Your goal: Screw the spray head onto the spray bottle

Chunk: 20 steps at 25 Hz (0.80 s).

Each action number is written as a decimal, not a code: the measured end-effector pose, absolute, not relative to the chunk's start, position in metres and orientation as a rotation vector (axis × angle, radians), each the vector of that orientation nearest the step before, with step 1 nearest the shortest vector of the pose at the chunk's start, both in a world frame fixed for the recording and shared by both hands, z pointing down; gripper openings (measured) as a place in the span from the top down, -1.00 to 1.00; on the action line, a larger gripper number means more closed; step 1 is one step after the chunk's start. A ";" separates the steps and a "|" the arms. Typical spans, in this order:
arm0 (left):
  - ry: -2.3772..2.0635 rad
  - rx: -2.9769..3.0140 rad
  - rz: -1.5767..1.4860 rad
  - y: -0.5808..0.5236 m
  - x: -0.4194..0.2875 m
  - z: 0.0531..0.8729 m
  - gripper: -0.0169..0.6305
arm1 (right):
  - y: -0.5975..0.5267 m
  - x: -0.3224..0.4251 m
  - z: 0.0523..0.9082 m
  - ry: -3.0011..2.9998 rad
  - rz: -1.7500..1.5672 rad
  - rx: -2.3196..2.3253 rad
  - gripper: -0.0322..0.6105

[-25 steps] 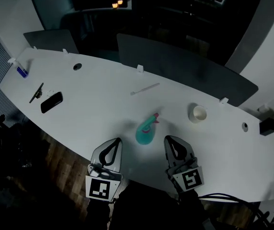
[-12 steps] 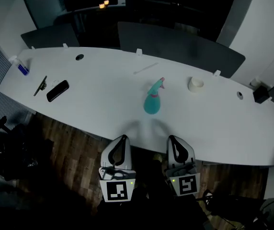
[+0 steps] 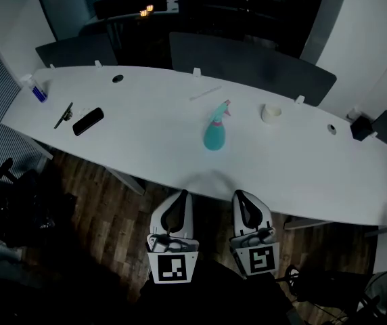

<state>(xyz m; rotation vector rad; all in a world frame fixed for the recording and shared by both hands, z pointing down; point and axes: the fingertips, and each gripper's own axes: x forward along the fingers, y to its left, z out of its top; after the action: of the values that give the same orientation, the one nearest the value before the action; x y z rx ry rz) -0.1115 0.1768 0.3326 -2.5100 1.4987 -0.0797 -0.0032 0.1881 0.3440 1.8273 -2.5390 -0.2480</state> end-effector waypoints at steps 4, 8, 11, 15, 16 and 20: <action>1.550 -2.488 -0.057 0.187 -0.113 0.328 0.93 | 0.197 -0.008 0.336 -2.578 -0.263 1.790 0.88; 1.549 -2.478 -0.047 0.198 -0.111 0.327 0.93 | 0.205 -0.007 0.335 -2.591 -0.269 1.780 0.88; 1.575 -2.488 -0.002 0.205 -0.109 0.324 0.93 | 0.210 -0.002 0.333 -2.591 -0.271 1.789 0.88; 1.585 -2.482 -0.009 0.208 -0.107 0.324 0.93 | 0.216 0.002 0.330 -2.591 -0.279 1.796 0.88; 1.589 -2.484 -0.004 0.208 -0.107 0.324 0.93 | 0.216 0.003 0.330 -2.589 -0.282 1.799 0.88; 1.619 -2.507 0.043 0.207 -0.108 0.321 0.93 | 0.217 0.010 0.332 -2.579 -0.252 1.822 0.88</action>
<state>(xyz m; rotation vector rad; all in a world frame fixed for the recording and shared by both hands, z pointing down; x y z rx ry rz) -0.1081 0.2070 0.3210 -2.5073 1.6192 0.0427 0.0102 0.2173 0.3323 1.8222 -2.5791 -0.2519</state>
